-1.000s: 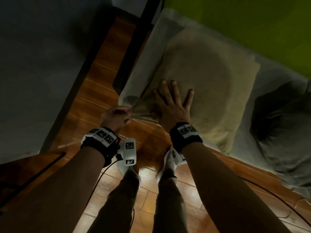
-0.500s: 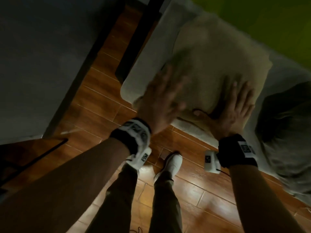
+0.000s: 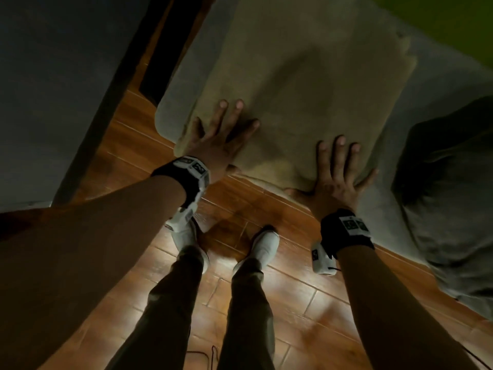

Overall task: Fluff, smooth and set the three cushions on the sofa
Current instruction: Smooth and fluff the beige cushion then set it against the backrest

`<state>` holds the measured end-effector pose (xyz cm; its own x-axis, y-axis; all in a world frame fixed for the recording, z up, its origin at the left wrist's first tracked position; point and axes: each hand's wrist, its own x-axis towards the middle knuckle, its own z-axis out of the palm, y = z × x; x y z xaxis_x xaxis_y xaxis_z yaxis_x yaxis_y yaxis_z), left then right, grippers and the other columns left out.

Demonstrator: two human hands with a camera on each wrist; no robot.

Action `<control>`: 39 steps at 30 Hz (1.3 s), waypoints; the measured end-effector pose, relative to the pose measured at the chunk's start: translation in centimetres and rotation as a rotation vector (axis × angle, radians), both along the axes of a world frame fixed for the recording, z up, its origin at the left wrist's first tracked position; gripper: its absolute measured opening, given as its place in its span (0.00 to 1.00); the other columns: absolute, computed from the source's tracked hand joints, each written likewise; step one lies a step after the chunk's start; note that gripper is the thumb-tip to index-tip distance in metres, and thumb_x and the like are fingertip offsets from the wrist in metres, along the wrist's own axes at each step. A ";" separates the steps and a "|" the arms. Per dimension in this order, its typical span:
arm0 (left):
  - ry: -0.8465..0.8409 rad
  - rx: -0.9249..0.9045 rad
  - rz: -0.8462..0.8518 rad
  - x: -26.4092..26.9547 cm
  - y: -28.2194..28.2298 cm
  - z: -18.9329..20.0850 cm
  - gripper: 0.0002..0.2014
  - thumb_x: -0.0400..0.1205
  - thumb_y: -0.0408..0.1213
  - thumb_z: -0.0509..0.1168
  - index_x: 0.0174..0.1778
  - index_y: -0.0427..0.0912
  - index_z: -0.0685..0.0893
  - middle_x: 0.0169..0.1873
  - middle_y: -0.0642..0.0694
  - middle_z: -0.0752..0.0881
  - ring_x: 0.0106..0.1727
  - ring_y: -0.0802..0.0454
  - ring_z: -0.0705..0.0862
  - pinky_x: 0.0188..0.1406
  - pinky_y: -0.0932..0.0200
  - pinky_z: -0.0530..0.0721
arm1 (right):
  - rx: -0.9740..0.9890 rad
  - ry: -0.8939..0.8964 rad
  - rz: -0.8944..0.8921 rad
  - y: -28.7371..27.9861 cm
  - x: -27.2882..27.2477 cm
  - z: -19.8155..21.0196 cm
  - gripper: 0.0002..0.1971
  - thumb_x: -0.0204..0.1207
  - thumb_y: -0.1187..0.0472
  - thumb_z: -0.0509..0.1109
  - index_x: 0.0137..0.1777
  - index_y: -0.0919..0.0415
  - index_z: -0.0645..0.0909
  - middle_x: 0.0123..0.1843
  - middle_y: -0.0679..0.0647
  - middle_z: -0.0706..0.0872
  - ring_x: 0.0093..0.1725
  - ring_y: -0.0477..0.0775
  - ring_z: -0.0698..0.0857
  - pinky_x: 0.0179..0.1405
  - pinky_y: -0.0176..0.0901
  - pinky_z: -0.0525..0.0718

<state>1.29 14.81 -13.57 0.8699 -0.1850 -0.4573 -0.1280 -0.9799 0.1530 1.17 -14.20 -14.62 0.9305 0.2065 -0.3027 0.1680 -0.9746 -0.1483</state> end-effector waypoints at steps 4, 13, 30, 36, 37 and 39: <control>0.072 -0.062 0.005 -0.5 -0.2 3.3 0.60 0.70 0.74 0.66 0.79 0.70 0.23 0.79 0.53 0.17 0.83 0.39 0.24 0.80 0.21 0.46 | 0.024 0.081 0.084 -1.3 -1.1 2.7 0.68 0.55 0.13 0.61 0.86 0.38 0.25 0.86 0.45 0.21 0.88 0.62 0.30 0.75 0.91 0.39; -0.366 -0.299 0.131 0.9 -2.8 8.8 0.39 0.79 0.68 0.60 0.84 0.57 0.61 0.87 0.37 0.49 0.85 0.27 0.50 0.76 0.20 0.62 | 0.342 -0.229 -0.080 1.6 -0.6 6.8 0.41 0.83 0.32 0.60 0.90 0.45 0.52 0.92 0.57 0.46 0.90 0.66 0.42 0.84 0.79 0.47; 0.053 -0.083 0.197 2.0 -4.8 3.3 0.50 0.74 0.71 0.64 0.80 0.76 0.34 0.83 0.51 0.23 0.84 0.28 0.30 0.76 0.17 0.51 | 0.237 0.062 -0.235 -1.0 -4.3 -3.0 0.46 0.79 0.26 0.58 0.86 0.33 0.31 0.89 0.46 0.28 0.90 0.67 0.38 0.86 0.74 0.53; -0.300 -0.119 0.095 -0.1 -9.2 9.1 0.46 0.75 0.62 0.68 0.84 0.48 0.57 0.87 0.36 0.42 0.86 0.29 0.41 0.79 0.24 0.42 | 0.800 0.054 -0.703 -4.8 -6.4 1.7 0.34 0.83 0.48 0.66 0.87 0.43 0.56 0.87 0.58 0.65 0.81 0.60 0.70 0.73 0.53 0.73; -0.349 -0.122 -0.008 0.0 -10.5 9.7 0.43 0.77 0.61 0.65 0.84 0.50 0.58 0.88 0.37 0.44 0.86 0.29 0.42 0.80 0.24 0.43 | 0.835 0.118 -0.838 -5.5 -6.3 1.8 0.30 0.85 0.46 0.63 0.86 0.45 0.61 0.84 0.59 0.71 0.77 0.60 0.74 0.69 0.50 0.75; -0.397 -0.104 -0.236 0.4 -13.5 10.1 0.38 0.80 0.60 0.61 0.85 0.56 0.56 0.88 0.40 0.46 0.87 0.31 0.43 0.81 0.24 0.47 | 0.898 0.326 -1.011 -6.7 -5.8 1.2 0.22 0.88 0.45 0.63 0.79 0.49 0.73 0.76 0.60 0.81 0.67 0.59 0.83 0.59 0.48 0.79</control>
<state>1.69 1.35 -3.47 0.9022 -0.4262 -0.0666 -0.4141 -0.8990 0.1427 -4.66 -20.92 -13.38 0.7054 -0.2687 -0.6559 -0.7072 -0.2029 -0.6773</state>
